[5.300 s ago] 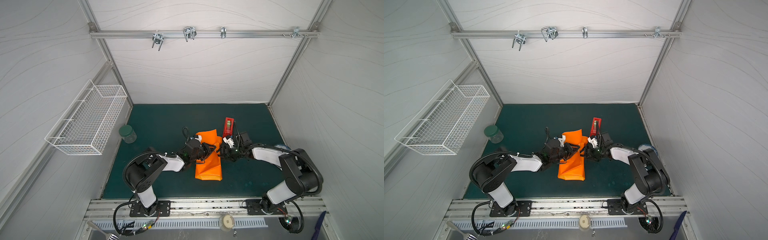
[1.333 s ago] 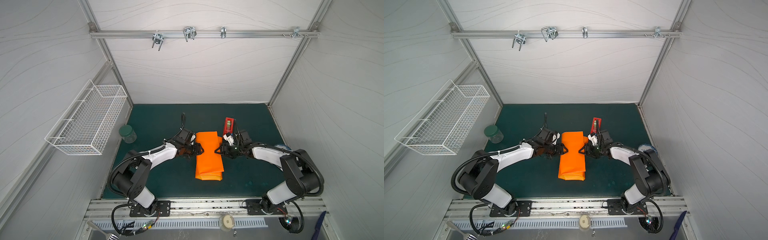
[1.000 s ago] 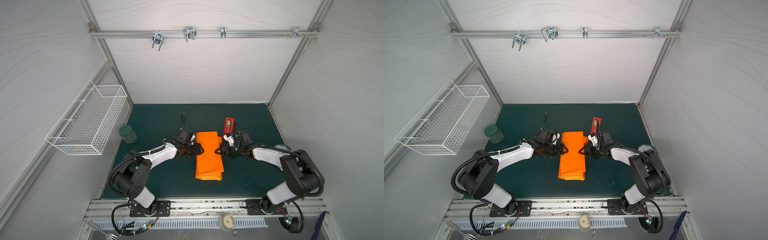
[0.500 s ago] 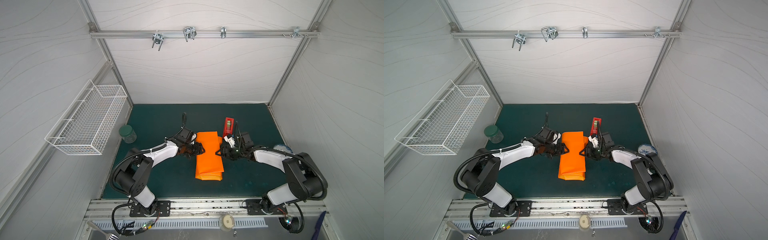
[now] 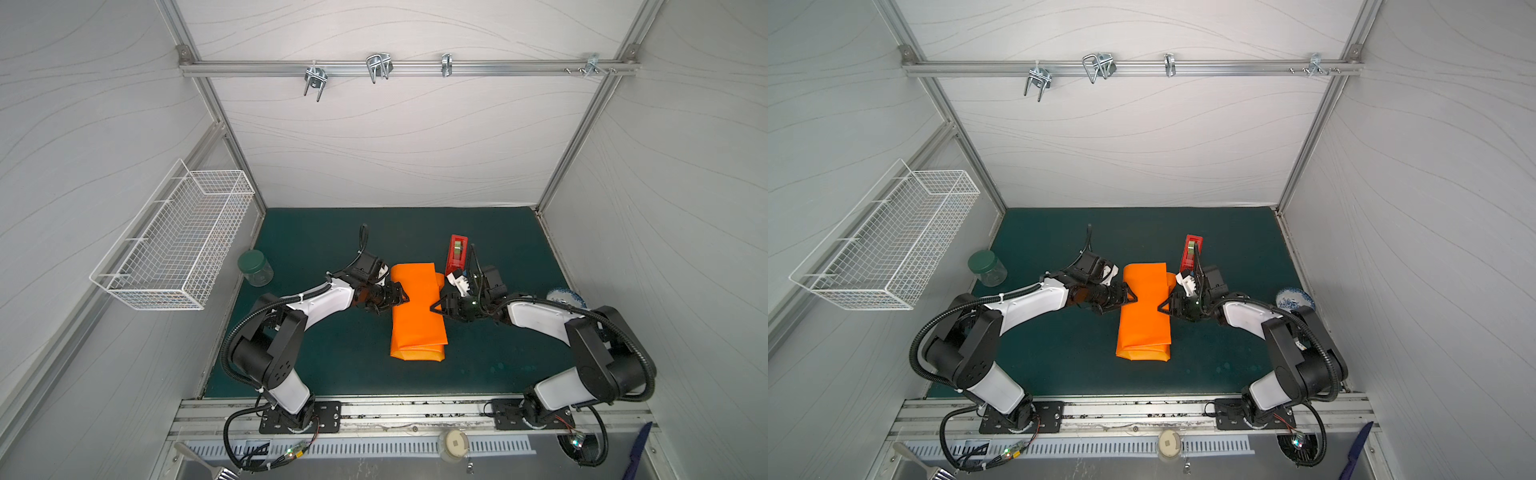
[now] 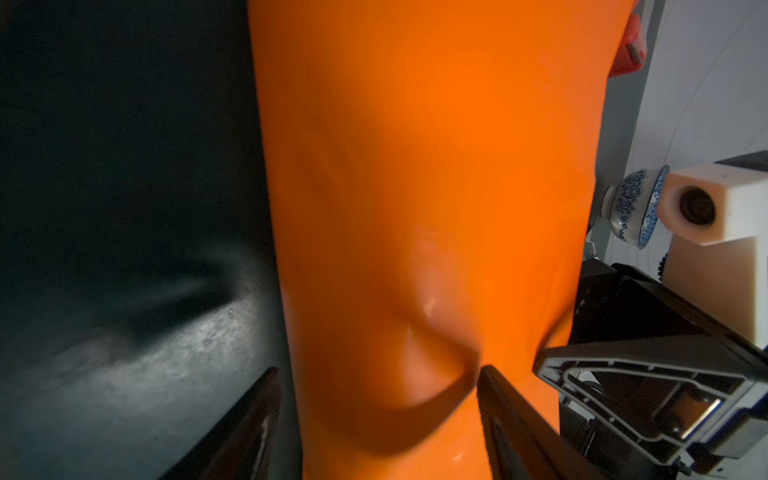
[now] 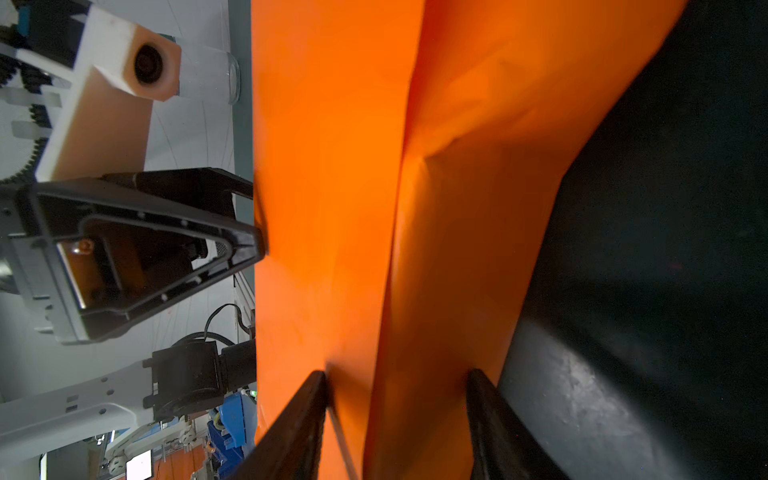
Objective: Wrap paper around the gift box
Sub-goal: 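Hold the wrapped paper pinched against the box with both grippers, then keep pinching the orange paper folds with both grippers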
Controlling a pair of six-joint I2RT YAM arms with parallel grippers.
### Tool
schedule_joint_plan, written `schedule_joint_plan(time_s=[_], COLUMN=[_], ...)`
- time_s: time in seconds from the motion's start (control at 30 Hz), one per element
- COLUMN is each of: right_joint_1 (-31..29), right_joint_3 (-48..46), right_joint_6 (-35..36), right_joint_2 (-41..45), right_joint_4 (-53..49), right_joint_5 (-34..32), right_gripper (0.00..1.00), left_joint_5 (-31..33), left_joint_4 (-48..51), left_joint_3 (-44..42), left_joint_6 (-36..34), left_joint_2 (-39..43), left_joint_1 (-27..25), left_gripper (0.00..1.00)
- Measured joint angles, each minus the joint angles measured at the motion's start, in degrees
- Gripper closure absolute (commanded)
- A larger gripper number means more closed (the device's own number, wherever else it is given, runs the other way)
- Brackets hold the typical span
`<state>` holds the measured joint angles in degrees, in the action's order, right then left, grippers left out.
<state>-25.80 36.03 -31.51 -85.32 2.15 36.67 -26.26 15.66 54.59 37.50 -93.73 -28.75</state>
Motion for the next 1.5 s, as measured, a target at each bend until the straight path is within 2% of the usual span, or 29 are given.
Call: schedule_joint_plan(time_s=[0.17,0.37,0.67,0.93,1.23,1.5], right_joint_1=[0.0,-0.1,-0.2,-0.1,-0.6,-0.2], right_joint_3=[0.0,0.1,2.0,5.4,7.1,4.7], right_joint_6=[0.0,0.0,-0.3,-1.1,-1.9,-2.2], right_joint_2=[0.0,0.0,0.0,-1.8,-6.0,-5.0], right_joint_4=[0.0,-0.3,-4.2,-4.6,-3.5,0.1], right_joint_5=[0.0,-0.1,-1.3,-2.0,-1.7,-1.5], right_gripper=[0.46,0.39,0.27,0.24,0.35,0.46], left_joint_5=[0.5,0.2,-0.1,0.6,2.1,2.9], left_joint_4=[1.4,1.3,0.5,0.3,1.2,1.6], left_joint_3=[2.1,2.5,2.5,2.5,3.2,3.5], left_joint_6=[-0.9,-1.9,-3.7,-5.5,-7.3,-6.5], left_joint_2=[-1.9,-2.7,-3.2,-3.3,-3.3,-3.1], left_joint_1=[0.0,0.0,-0.3,-1.1,-1.7,-2.1], left_gripper=[0.31,0.31,0.29,0.26,0.24,0.23])
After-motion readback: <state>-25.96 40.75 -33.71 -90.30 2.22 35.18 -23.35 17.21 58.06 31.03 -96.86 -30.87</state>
